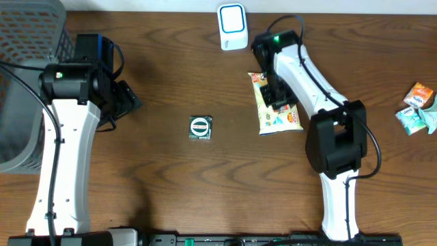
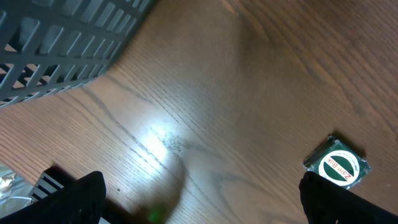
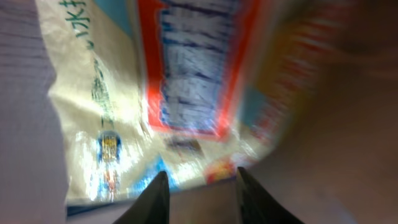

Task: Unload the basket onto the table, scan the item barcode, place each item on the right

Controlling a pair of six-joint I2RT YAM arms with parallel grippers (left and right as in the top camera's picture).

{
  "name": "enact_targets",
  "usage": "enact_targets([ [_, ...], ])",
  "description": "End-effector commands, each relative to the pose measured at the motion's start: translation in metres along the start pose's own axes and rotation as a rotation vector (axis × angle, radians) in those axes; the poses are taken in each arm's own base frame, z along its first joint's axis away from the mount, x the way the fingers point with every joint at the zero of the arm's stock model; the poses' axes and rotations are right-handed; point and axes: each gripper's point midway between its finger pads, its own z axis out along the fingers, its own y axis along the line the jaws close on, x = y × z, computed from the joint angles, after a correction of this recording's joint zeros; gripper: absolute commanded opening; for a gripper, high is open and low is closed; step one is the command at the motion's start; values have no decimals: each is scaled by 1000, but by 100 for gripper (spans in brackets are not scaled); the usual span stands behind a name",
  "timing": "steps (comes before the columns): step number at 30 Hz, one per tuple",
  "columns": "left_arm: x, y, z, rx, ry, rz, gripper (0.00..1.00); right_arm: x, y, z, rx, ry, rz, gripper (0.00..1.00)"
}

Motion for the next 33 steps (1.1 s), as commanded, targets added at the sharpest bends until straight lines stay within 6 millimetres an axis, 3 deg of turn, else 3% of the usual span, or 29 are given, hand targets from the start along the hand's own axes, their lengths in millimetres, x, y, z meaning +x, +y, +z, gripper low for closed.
enact_targets([
  [1, 0, 3, 0, -11, -1, -8, 98, 13, 17, 34, -62, 65, 2, 31],
  [4, 0, 3, 0, -11, -1, -7, 98, 19, 21, 51, -68, 85, 0, 25],
  [8, 0, 3, 0, -11, -1, -7, 98, 19, 28, 47, -112, 84, 6, 21],
  [12, 0, 3, 0, -11, -1, -8, 98, 3, 27, 22, -139, 5, 19, 23],
  [18, 0, 3, 0, -11, -1, -8, 98, -37, 7, -35, -118, -205, 62, 38],
  [22, 0, 3, 0, -11, -1, -7, 98, -64, -8, -49, -72, -327, 103, 38],
  [29, 0, 3, 0, -11, -1, -8, 98, -92, -15, -25, -78, -411, 152, 40],
  [33, 0, 3, 0, -11, -1, -7, 98, -101, 4, 0, -158, -434, 144, 41],
])
